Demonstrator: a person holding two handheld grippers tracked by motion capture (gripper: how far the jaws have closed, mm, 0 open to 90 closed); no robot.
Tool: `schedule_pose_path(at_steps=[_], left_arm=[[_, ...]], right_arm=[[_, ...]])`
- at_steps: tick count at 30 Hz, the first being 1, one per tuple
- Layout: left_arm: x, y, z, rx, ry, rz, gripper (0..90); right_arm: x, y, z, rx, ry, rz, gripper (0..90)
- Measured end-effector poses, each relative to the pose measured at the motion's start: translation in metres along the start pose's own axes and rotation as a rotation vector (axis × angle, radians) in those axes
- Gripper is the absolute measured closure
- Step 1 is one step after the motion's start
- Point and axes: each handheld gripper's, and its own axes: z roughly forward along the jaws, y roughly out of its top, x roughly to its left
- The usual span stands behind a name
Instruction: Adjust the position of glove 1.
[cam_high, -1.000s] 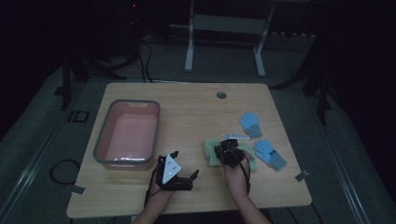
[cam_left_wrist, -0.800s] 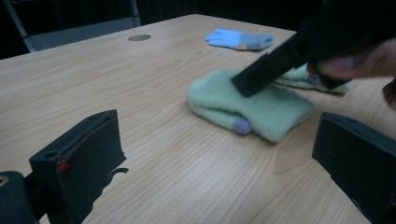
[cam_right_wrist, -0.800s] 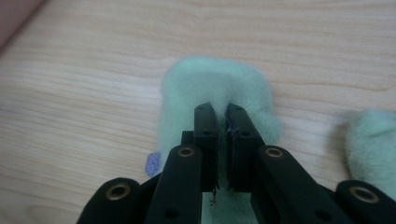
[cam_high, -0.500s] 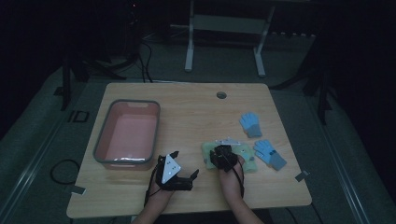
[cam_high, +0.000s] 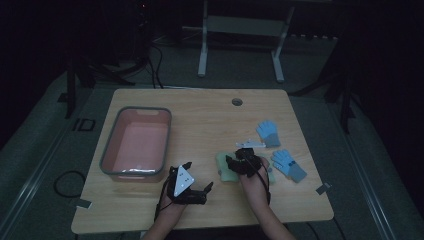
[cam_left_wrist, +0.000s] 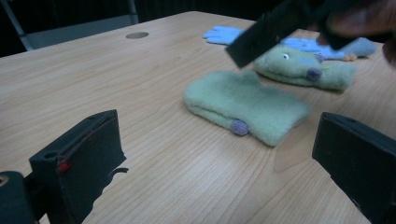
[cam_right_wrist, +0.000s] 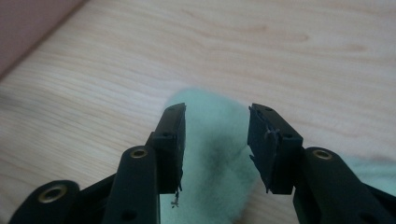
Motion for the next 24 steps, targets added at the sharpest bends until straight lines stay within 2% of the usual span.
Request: schedule_pose_path(at_steps=[6,11,18,21,24], left_arm=[[0.000,0.000,0.000,0.000,0.000,0.002,1.9],[-0.001,0.000,0.000,0.001,-0.001,0.010,1.9],[-0.001,0.000,0.000,0.003,-0.003,0.009,1.9],[-0.001,0.000,0.001,0.007,-0.004,0.014,1.9],[-0.001,0.000,0.000,0.005,-0.002,0.017,1.9]], right_arm=[[-0.014,0.011,-0.014,-0.018,0.004,-0.043,58.5],[-0.031,0.016,-0.028,-0.031,0.030,-0.091,57.3],[-0.059,0.011,-0.041,-0.043,0.035,-0.127,57.6],[-0.067,0.007,-0.044,-0.046,0.018,-0.166,57.6],[-0.074,0.004,-0.046,-0.048,0.026,-0.176,57.5]])
